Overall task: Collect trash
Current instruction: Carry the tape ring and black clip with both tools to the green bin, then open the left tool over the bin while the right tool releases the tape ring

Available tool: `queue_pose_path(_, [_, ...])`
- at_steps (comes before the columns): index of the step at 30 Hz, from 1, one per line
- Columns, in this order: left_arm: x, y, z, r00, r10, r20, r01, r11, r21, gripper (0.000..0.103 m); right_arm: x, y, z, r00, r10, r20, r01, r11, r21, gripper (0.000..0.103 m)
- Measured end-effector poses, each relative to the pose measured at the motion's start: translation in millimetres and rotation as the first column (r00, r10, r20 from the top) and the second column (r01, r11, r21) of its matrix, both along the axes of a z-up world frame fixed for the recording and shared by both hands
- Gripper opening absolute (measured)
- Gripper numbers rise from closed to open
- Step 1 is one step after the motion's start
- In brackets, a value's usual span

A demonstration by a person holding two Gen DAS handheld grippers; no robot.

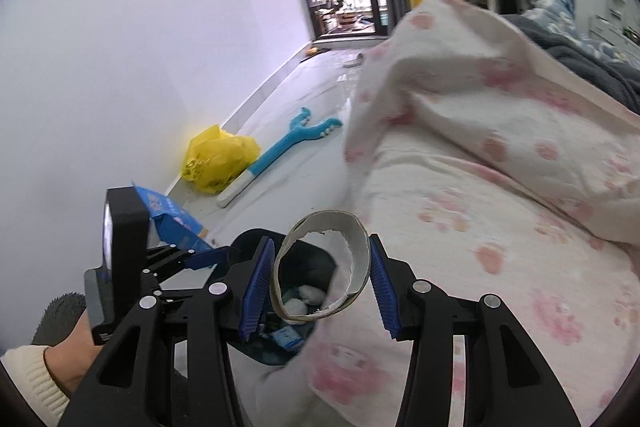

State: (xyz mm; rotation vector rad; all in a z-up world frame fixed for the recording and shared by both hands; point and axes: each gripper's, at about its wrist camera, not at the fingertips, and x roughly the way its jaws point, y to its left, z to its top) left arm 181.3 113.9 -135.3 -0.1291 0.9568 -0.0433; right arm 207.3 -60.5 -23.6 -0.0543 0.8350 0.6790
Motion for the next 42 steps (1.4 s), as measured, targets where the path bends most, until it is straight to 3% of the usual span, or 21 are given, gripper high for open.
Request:
queue_pose_path(7, [-6, 32, -24, 0.995, 0.035, -0.097, -0.037, 0.999, -0.018, 0.051, -2, 44, -4, 0.998, 0.056, -0.012, -0.056, 0.998, -0.008, 0.048])
queue_pose_path(15, [-12, 45, -53, 0.977, 0.016, -0.212, -0.017, 1.0, -0.005, 0.052, 0, 81, -16, 0.995, 0.089, -0.046, -0.091, 0.995, -0.037, 0.048])
queue_pose_path(17, [-13, 50, -60, 0.972, 0.016, -0.234, -0.016, 1.0, 0.001, 0.055, -1, 87, -18, 0.994, 0.093, -0.053, -0.096, 0.994, -0.044, 0.048])
queue_pose_path(20, [-16, 58, -65, 0.966, 0.025, -0.257, -0.027, 1.0, -0.006, 0.069, 0, 95, -24, 0.993, 0.098, -0.068, -0.102, 0.993, -0.056, 0.048])
queue_pose_path(24, [-24, 70, -58, 0.972, 0.05, -0.229, -0.054, 0.998, -0.01, 0.08, 3, 107, -35, 0.991, 0.096, -0.098, -0.104, 0.991, -0.081, 0.048])
queue_pose_path(28, [-32, 82, -40, 0.986, 0.065, -0.153, -0.07, 0.997, -0.025, 0.087, 7, 117, -46, 0.988, 0.091, -0.122, -0.103, 0.99, -0.101, 0.048])
queue_pose_path(37, [-53, 112, -7, 0.99, 0.138, -0.018, -0.138, 0.99, -0.033, 0.087, 12, 144, -78, 0.976, 0.08, -0.203, -0.108, 0.985, -0.132, 0.048])
queue_pose_path(42, [-66, 126, 12, 0.985, 0.163, 0.053, -0.163, 0.987, -0.014, 0.094, 12, 160, -100, 0.965, 0.072, -0.251, -0.115, 0.98, -0.16, 0.048])
